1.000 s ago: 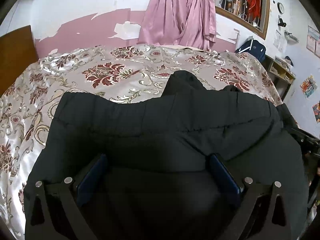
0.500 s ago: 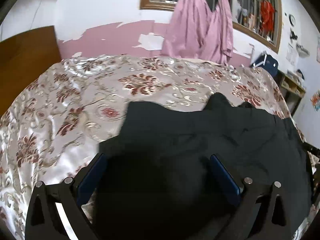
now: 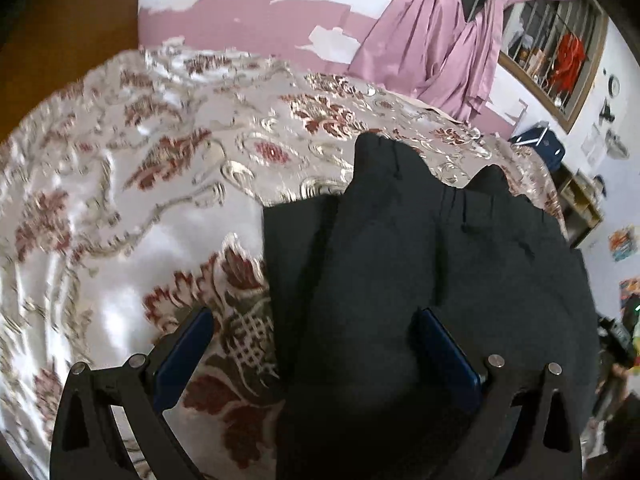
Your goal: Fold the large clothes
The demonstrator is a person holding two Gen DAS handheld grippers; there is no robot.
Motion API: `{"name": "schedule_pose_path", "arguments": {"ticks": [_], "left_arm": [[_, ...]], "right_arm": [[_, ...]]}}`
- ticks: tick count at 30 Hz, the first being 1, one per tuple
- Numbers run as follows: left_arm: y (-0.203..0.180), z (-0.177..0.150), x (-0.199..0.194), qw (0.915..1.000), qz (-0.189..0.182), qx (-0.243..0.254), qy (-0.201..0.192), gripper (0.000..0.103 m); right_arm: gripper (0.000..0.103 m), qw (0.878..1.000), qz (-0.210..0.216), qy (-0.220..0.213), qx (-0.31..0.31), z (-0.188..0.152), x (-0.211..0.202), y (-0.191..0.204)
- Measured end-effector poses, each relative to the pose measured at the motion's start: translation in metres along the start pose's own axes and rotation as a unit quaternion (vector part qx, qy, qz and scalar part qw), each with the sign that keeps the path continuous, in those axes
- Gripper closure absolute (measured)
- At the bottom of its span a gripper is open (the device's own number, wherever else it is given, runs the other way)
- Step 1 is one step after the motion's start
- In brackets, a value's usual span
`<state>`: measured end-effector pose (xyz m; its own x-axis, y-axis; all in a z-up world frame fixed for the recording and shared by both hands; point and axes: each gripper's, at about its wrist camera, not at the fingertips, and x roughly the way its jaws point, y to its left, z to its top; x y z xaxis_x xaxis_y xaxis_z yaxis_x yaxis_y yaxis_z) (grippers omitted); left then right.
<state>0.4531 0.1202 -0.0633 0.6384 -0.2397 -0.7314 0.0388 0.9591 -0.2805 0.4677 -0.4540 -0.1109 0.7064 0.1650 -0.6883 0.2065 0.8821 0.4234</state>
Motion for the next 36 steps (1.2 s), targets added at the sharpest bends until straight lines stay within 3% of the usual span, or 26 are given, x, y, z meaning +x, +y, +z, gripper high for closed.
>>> {"name": "schedule_pose_path", "arguments": {"ticks": [5, 8, 13, 17, 24, 28, 32, 36], "left_arm": [[0.016, -0.008, 0.015, 0.9949, -0.068, -0.065, 0.037, 0.000], [0.026, -0.013, 0.020, 0.9899, -0.099, -0.094, 0.039, 0.000], [0.024, -0.016, 0.021, 0.9899, -0.111, -0.077, 0.044, 0.000], [0.023, -0.019, 0.019, 0.9861, -0.141, -0.064, 0.059, 0.000], [0.011, -0.025, 0.023, 0.9760, -0.189, -0.047, 0.097, 0.000], [0.002, -0.027, 0.024, 0.9750, -0.190, -0.035, 0.109, 0.000], [0.000, -0.026, 0.026, 0.9733, -0.191, -0.037, 0.121, 0.000], [-0.009, -0.025, 0.031, 0.9761, -0.152, -0.055, 0.146, 0.000]], "right_arm": [[0.001, 1.000, 0.019, 0.014, 0.005, -0.007, 0.006, -0.006], [0.001, 0.999, 0.033, 0.024, 0.017, -0.008, 0.011, -0.012], [0.001, 0.999, 0.039, 0.027, 0.017, -0.013, 0.011, -0.011], [0.001, 0.998, 0.062, 0.029, 0.013, -0.017, 0.007, -0.013], [0.001, 0.987, 0.153, 0.055, 0.002, -0.026, 0.000, -0.014], [0.001, 0.968, 0.215, 0.128, 0.009, -0.038, 0.011, -0.002], [0.001, 0.974, 0.172, 0.138, -0.053, -0.047, 0.010, 0.024], [0.001, 0.976, 0.163, 0.143, -0.007, -0.043, 0.011, 0.024]]}}
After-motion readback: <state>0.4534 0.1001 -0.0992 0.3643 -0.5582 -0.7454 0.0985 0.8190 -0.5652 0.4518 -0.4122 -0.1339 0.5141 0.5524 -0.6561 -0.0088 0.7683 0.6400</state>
